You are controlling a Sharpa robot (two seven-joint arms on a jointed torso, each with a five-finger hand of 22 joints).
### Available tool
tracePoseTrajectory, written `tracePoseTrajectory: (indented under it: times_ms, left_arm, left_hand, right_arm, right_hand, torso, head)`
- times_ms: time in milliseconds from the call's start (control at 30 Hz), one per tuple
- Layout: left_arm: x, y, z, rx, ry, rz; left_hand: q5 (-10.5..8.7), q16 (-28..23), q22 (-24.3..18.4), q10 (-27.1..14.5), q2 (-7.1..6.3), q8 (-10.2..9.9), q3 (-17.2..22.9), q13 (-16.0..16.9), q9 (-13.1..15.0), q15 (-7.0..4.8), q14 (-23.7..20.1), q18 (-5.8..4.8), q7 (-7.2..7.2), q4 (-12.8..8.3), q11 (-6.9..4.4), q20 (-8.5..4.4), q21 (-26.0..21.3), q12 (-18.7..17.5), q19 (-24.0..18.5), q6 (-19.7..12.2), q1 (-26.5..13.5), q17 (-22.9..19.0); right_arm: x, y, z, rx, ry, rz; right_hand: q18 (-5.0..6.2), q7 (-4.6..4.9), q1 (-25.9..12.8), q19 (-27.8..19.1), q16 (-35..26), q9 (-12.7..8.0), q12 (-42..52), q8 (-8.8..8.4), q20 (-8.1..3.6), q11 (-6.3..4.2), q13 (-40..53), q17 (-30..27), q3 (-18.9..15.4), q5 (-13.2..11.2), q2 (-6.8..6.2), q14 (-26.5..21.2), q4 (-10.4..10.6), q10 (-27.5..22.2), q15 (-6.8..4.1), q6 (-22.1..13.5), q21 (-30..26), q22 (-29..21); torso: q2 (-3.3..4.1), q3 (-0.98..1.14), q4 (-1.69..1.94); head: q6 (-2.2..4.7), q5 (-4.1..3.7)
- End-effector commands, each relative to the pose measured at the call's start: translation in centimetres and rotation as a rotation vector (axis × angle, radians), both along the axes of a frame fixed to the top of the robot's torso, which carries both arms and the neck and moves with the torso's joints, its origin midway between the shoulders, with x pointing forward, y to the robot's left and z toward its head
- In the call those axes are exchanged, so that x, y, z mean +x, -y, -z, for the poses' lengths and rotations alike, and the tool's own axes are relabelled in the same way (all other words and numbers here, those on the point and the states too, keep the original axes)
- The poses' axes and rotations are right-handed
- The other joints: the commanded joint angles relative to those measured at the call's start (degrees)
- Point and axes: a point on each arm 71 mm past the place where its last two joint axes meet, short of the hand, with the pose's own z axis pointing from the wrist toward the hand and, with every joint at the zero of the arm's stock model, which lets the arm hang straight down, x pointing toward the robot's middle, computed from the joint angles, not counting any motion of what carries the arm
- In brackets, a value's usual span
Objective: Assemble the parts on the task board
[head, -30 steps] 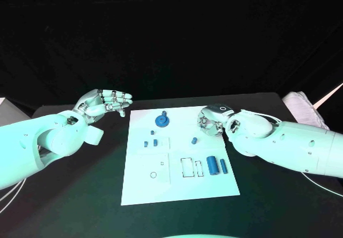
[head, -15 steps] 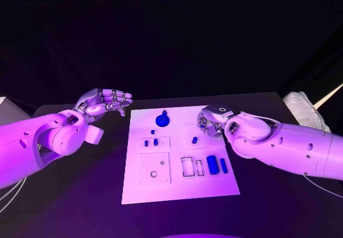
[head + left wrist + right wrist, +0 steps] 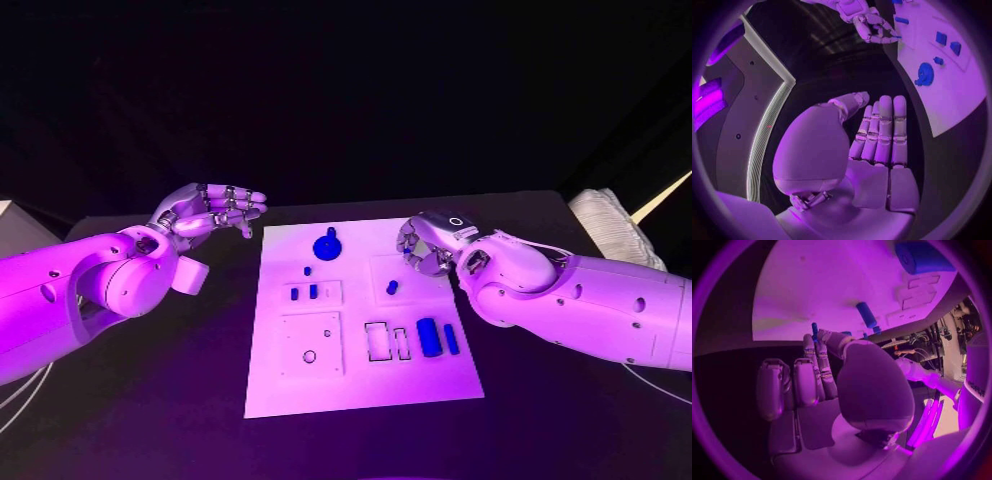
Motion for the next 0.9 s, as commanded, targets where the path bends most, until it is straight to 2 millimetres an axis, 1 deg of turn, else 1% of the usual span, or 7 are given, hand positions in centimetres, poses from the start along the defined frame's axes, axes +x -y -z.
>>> tracePoseTrajectory:
  times_ms: [33,233,333,433,733,767,900]
  left_arm:
    - [0.0,0.2,-0.1,-0.015,-0.002,0.013]
    - [0.1,0.3,0.0,-0.017,-0.004,0.012]
    - [0.1,0.4,0.0,-0.018,-0.004,0.013]
    - [0.1,0.6,0.0,-0.020,-0.004,0.016]
    - [-0.1,1.5,-0.1,-0.033,-0.004,0.027]
    - [-0.1,1.6,-0.1,-0.034,-0.004,0.028]
    - [-0.2,2.0,-0.2,-0.040,-0.002,0.032]
  left_hand:
    - [0.23,-0.3,-0.1,-0.3,0.52,0.0,0.0,0.0,-0.1,-0.03,-0.3,0.87,0.02,-0.3,-0.03,-0.03,-0.3,0.3,-0.3,0.2,-0.1,-0.1]
    - [0.23,-0.3,-0.1,-0.3,0.52,0.0,0.0,0.0,-0.1,-0.03,-0.3,0.87,0.02,-0.3,-0.03,-0.03,-0.3,0.3,-0.3,0.2,-0.1,-0.1]
    - [0.24,-0.3,-0.1,-0.4,0.53,0.1,0.0,-0.1,-0.1,-0.02,-0.3,0.86,0.03,-0.3,-0.02,-0.02,-0.3,0.3,-0.3,0.3,-0.2,-0.1]
    - [0.24,-0.3,-0.1,-0.4,0.53,0.1,0.0,-0.1,-0.1,-0.02,-0.3,0.86,0.03,-0.3,-0.02,-0.02,-0.3,0.3,-0.3,0.3,-0.2,-0.1]
    - [0.16,-0.5,-0.3,-0.6,0.69,0.1,-0.3,-0.1,-0.2,0.09,-0.1,0.82,0.07,0.1,0.05,0.08,-0.6,0.4,-0.3,0.4,-0.8,-0.3]
    - [0.16,-0.5,-0.3,-0.6,0.69,0.1,-0.3,-0.1,-0.2,0.09,-0.1,0.82,0.07,0.1,0.05,0.08,-0.6,0.4,-0.3,0.4,-0.8,-0.3]
    - [0.16,-0.5,-0.3,-0.6,0.69,0.1,-0.3,-0.1,-0.2,0.09,-0.1,0.82,0.07,0.1,0.05,0.08,-0.6,0.4,-0.3,0.4,-0.8,-0.3]
  right_arm:
    - [-0.4,-0.1,-1.1,0.082,0.041,-0.021]
    - [-1.5,-0.6,-2.2,0.160,0.031,-0.054]
    - [-2.2,-1.5,-2.4,0.199,0.013,-0.083]
    - [-3.3,-2.6,-2.3,0.240,-0.011,-0.123]
    - [-6.4,-6.3,-1.1,0.330,-0.077,-0.245]
    - [-6.6,-6.6,-0.9,0.331,-0.080,-0.253]
    - [-7.2,-7.5,0.1,0.329,-0.091,-0.278]
  right_hand:
    - [-1.16,0.13,0.1,1.3,0.4,0.0,0.3,0.23,-0.29,-2.36,0.2,0.0,0.3,0.1,0.75,2.7,-0.5,3.0,-0.39,0.4,0.2,4.2]
    - [-1.16,0.16,0.0,1.3,0.4,0.1,0.2,0.24,-0.29,-2.34,0.2,0.0,0.4,0.0,0.73,2.8,-0.6,3.0,-0.38,0.4,0.2,4.2]
    - [-1.16,0.17,0.0,1.3,0.4,0.1,0.2,0.24,-0.29,-2.34,0.2,0.0,0.4,0.0,0.74,2.8,-0.6,3.0,-0.38,0.4,0.2,4.2]
    - [-1.18,0.18,0.0,1.3,0.4,0.2,0.2,0.24,-0.29,-2.33,0.2,-0.1,0.4,0.0,0.75,2.7,-0.6,3.0,-0.38,0.3,0.3,4.3]
    - [-1.17,0.27,0.0,1.3,0.3,0.3,0.0,0.19,-0.28,-2.27,0.2,-0.3,0.6,0.1,0.82,2.7,-0.8,3.0,-0.34,0.2,0.3,4.3]
    - [-1.17,0.30,0.0,1.3,0.1,0.3,-0.1,0.17,-0.27,-2.24,0.3,-0.4,0.7,0.2,0.84,2.7,-0.8,2.9,-0.33,0.1,0.3,4.3]
    - [-1.17,0.30,0.0,1.3,0.1,0.3,-0.1,0.17,-0.27,-2.24,0.3,-0.4,0.7,0.2,0.84,2.7,-0.8,2.9,-0.33,0.1,0.3,4.3]
  torso:
    - [0.03,0.01,0.02]
    - [0.08,0.05,-0.03]
    - [0.14,0.08,-0.06]
    - [0.17,0.03,-0.01]
    - [0.13,-0.17,0.19]
    - [0.11,-0.16,0.13]
    - [0.14,-0.21,0.10]
  head:
    - [0.19,-0.07]
    - [0.26,0.11]
    - [0.28,0.40]
    - [0.31,0.64]
    - [-0.15,2.95]
    - [-0.29,3.66]
    - [-0.52,4.88]
